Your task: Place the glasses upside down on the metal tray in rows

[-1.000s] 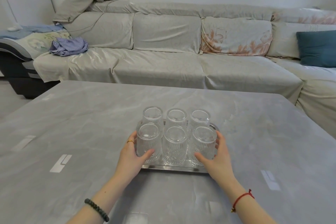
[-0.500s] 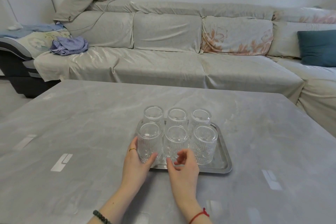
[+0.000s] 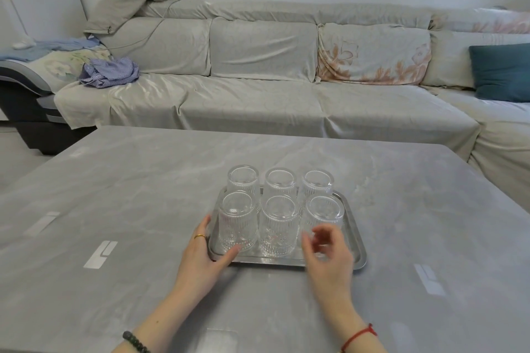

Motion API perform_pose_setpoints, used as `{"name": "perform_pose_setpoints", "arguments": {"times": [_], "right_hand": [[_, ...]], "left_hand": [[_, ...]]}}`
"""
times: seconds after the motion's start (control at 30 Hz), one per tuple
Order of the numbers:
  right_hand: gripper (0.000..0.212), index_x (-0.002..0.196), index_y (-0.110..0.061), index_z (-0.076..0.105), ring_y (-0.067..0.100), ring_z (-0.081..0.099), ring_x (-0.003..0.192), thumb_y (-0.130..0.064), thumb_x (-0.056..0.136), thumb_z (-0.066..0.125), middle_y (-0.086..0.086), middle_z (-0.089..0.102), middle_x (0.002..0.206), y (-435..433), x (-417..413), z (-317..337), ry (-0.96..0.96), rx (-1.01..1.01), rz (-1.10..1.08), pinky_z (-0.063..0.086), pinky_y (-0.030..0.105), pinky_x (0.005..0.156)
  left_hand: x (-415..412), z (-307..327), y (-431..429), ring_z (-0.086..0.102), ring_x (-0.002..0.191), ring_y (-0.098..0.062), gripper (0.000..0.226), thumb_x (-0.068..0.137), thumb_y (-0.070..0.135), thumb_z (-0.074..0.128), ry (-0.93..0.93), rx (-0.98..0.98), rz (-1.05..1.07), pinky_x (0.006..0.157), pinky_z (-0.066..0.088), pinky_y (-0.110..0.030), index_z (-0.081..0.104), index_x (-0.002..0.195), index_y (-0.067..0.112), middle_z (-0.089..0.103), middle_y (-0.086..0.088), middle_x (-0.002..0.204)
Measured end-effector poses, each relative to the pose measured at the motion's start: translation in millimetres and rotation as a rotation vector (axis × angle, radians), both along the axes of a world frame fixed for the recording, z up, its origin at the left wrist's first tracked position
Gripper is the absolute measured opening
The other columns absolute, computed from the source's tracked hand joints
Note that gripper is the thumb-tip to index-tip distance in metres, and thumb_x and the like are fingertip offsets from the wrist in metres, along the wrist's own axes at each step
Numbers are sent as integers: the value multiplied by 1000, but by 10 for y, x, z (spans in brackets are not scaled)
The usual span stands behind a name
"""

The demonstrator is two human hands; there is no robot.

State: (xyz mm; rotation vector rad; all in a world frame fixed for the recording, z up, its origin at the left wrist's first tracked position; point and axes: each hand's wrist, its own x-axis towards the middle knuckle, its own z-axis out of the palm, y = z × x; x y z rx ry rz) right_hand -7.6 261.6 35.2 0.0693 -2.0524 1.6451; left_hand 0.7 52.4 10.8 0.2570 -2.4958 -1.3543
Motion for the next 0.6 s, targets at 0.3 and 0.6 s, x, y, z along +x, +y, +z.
{"name": "perform_pose_setpoints", "arguments": {"times": [0.3, 0.6], "right_hand": [[51, 134, -11, 36, 29, 40, 128, -24, 87, 54, 11, 46, 137, 983, -96, -306, -428, 576, -110, 23, 45, 112], [52, 142, -18, 20, 19, 16, 142, -38, 95, 26, 0, 27, 153, 945, -68, -366, -515, 842, -71, 6, 42, 117]], "left_hand": [[105, -180, -267, 18, 142, -14, 96, 70, 63, 59, -165, -356, -100, 116, 6, -34, 17, 143, 18, 26, -1, 152], [102, -233, -211, 15, 143, -15, 85, 80, 66, 36, -173, -541, -58, 116, 6, -35, 10, 144, 17, 24, -1, 154]]}}
